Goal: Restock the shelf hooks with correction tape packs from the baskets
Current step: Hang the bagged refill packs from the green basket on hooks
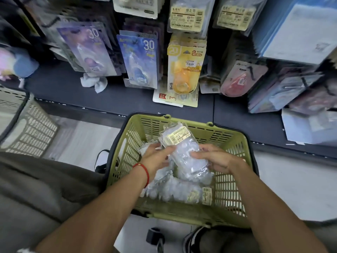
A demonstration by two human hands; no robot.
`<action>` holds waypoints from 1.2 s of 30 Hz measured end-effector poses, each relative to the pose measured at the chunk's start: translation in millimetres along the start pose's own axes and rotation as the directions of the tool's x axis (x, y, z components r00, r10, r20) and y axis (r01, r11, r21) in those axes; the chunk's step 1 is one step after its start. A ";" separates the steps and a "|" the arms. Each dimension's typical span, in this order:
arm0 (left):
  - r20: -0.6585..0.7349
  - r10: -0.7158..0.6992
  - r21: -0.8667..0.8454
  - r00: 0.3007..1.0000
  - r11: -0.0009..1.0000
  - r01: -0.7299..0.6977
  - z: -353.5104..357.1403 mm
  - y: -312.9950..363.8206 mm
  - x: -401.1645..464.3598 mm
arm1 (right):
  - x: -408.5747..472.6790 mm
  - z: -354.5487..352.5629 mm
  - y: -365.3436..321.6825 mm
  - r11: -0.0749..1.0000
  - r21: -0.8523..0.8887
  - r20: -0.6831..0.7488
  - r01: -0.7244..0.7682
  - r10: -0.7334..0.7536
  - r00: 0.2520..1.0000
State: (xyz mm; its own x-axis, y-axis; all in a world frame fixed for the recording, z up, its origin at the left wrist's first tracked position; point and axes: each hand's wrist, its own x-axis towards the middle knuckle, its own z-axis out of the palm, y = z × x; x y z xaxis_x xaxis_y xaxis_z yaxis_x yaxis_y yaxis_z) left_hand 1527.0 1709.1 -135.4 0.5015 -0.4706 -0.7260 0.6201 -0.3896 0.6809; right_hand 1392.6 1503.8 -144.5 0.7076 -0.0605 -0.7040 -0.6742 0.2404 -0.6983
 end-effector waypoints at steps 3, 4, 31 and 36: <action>0.204 0.037 -0.165 0.978 0.986 -0.003 8.1 -0.4 -11.0 | -3.9 23.5 5.1 0.996 0.086 0.021 0.040 -0.042 0.999; 0.200 0.061 -0.198 0.978 0.980 -0.020 8.7 -2.7 -13.1 | -5.0 29.6 6.6 0.996 0.078 0.019 0.045 -0.046 0.999; 0.545 0.034 0.359 0.838 0.893 -0.270 -5.0 89.3 -66.0 | -125.6 22.0 -127.2 0.337 -0.928 -0.030 0.160 -0.493 0.869; 0.548 0.124 0.366 0.827 0.853 -0.371 13.5 77.8 -67.4 | -126.8 34.1 -135.3 0.343 -0.868 0.053 0.359 -0.655 0.754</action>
State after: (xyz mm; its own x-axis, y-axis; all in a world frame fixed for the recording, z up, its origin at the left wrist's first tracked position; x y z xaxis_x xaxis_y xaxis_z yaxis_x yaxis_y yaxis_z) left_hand 1533.3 1699.9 -32.2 0.1614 -0.8714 -0.4632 0.1222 -0.4481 0.8856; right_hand 1401.4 1512.0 43.7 0.9862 -0.1517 -0.0665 -0.1608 -0.7805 -0.6041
